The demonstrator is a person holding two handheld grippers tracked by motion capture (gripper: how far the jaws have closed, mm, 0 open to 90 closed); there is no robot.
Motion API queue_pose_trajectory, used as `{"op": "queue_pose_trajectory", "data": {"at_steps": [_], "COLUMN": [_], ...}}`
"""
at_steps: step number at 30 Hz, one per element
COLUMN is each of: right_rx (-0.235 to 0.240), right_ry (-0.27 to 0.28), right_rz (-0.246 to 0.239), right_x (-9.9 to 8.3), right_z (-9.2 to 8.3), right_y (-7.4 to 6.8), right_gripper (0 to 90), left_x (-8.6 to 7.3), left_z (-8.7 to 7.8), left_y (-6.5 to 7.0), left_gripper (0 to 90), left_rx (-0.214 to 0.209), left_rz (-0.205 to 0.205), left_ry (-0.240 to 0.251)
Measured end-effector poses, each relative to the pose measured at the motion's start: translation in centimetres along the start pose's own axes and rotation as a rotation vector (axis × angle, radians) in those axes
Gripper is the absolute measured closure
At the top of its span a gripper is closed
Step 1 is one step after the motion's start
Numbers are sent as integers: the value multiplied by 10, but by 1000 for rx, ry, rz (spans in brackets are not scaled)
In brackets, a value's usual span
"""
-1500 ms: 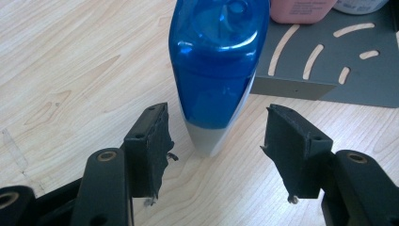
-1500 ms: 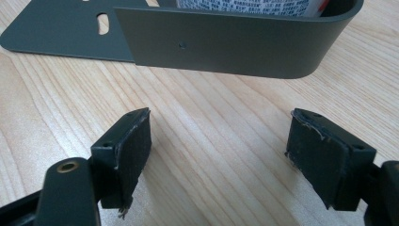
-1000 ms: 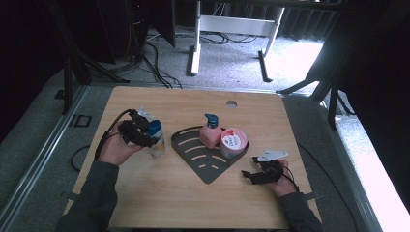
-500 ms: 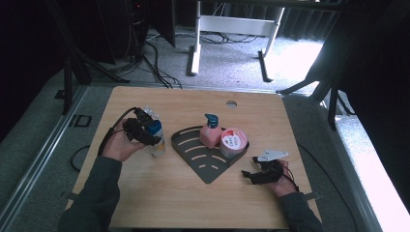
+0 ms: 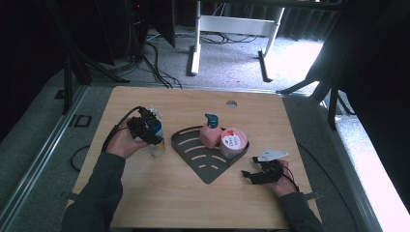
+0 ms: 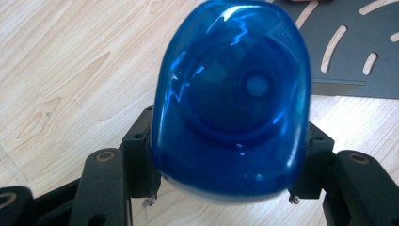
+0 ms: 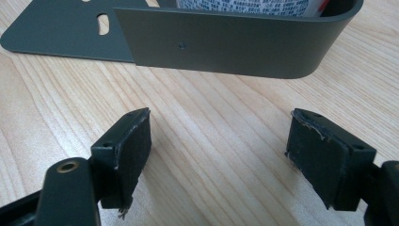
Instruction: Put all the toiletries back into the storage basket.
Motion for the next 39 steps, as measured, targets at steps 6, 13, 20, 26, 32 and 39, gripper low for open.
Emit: {"op": "queue_pose_trajectory", "data": {"at_steps": [6,13,20,26,32,39], "right_rx": [-1,-1,-1,-1,-1,-1], "right_ry": [0,0,0,0,-1,0], "right_rz": [-1,-1,-1,-1,-2,-1], "right_x": [0,0,0,0,0,0], "right_z": [0,0,0,0,0,0], "right_y": [0,0,0,0,0,0], "right_gripper": [222,222,222,222,222,221], "left_x": [1,2,3,4,4,5], "left_z": [3,8,12,15,18,20], "left_y": [-1,-3,-3,-4,-5,-5], "left_gripper": [405,406,409,418,434,445], "left_rx": [1,-1,-6,-11,-18,-21], "left_rz": [0,3,3,2,0,1], "left_ry": [-13,-31,-44,-52,-60,-67]}}
Point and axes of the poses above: each handheld gripper's, and its own axes: z roughly forward along the jaws, x roughly out of its top, y roughly to its right, the point moved 1 cm from there along z, roughly forward along the jaws, and after that the axes turned 3 degrees about -x, right-handed, at the moved point
